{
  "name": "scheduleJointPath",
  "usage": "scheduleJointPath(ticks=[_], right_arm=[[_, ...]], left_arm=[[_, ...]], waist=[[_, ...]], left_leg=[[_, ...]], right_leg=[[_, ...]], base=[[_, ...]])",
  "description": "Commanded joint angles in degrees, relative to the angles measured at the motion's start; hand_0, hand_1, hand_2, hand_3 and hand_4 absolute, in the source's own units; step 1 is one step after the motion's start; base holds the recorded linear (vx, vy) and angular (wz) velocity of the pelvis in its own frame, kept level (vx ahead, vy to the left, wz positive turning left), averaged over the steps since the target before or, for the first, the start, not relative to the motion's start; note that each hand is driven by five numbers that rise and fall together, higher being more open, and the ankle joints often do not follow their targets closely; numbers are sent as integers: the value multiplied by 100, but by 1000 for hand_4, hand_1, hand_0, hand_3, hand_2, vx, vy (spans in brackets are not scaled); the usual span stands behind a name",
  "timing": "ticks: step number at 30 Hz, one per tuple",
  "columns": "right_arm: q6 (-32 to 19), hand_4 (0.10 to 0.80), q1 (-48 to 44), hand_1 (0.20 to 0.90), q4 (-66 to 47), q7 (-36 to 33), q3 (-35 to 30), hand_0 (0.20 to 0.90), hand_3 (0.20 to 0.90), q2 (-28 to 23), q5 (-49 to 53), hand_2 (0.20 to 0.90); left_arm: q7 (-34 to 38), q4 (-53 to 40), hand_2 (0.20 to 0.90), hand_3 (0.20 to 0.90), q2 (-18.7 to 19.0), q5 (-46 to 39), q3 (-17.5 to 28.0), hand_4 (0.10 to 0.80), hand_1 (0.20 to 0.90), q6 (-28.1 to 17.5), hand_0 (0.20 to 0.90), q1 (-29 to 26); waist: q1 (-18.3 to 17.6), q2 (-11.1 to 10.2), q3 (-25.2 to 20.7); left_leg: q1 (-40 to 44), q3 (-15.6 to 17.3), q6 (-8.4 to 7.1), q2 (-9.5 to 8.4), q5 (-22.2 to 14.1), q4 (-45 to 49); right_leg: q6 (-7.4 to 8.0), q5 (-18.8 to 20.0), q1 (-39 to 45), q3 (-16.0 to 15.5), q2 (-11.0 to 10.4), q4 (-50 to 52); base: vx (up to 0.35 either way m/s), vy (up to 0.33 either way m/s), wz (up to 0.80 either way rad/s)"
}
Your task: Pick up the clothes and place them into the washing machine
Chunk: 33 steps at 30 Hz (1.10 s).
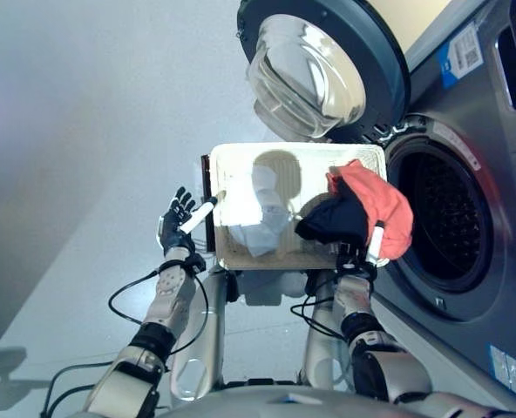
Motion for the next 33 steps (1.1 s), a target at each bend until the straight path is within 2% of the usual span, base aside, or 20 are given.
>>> scheduleJointPath(ticks=[1,4,7,10,15,22,27,28,33], right_arm=[[-726,300,274,200,-357,431,-387,200,200,-324,273,200],[-777,300,272,200,-361,411,-526,200,200,-493,186,200],[-956,300,190,200,-432,302,-878,200,200,-876,62,200],[-1097,300,-146,200,-468,175,-1024,200,200,-1303,-28,200],[-1358,300,-827,200,-589,-106,-1004,200,200,-1733,-36,200],[-1386,300,-1337,200,-87,-426,-1187,200,200,-2095,310,200],[-1409,300,-1510,200,246,-652,-1379,200,200,-2554,311,200],[-1410,300,-1581,200,421,-787,-1452,200,200,-2842,226,200],[-1506,300,-1641,200,629,-917,-1581,200,200,-3108,270,200]], left_arm=[[-79,-139,900,900,59,-42,147,800,900,-526,900,109],[-143,-94,900,900,67,-61,184,800,900,-526,900,150],[-235,-116,900,900,159,-41,223,800,900,-543,900,277],[-278,-66,900,900,225,10,202,800,900,-514,900,349],[-296,66,900,900,225,-9,114,800,900,-466,900,380],[-347,-35,900,900,231,-101,-89,800,900,-412,900,398],[-354,-195,900,900,272,-75,-163,800,900,-391,900,455],[-367,-286,900,900,318,-45,-188,800,900,-378,900,498],[-352,-374,900,900,359,7,-199,800,900,-367,900,513]], waist=[[-36,61,-558],[-61,47,-572],[-81,55,-610],[-39,77,-664],[63,123,-718],[130,203,-749],[169,279,-787],[189,303,-816],[214,347,-864]], left_leg=[[47,-201,-425,170,-589,376],[62,-162,-413,168,-638,430],[1,-136,-396,169,-688,517],[-70,-133,-384,170,-703,551],[-171,-103,-378,183,-705,589],[-326,-163,-394,162,-695,672],[-465,-209,-400,142,-704,712],[-533,-224,-403,134,-701,720],[-621,-225,-400,131,-698,730]], right_leg=[[105,494,4,247,13,-350],[108,490,-2,279,16,-319],[127,464,-54,304,9,-271],[124,440,-122,313,23,-241],[106,386,-287,389,61,-130],[64,264,-418,413,100,82],[49,186,-550,392,75,208],[49,172,-615,381,62,243],[47,149,-720,407,61,303]], base=[[2,46,-5],[0,28,-7],[-12,4,-13],[-1,-2,-1],[12,-12,-6],[3,-3,-1],[6,-17,4],[15,-4,7],[13,2,6]])
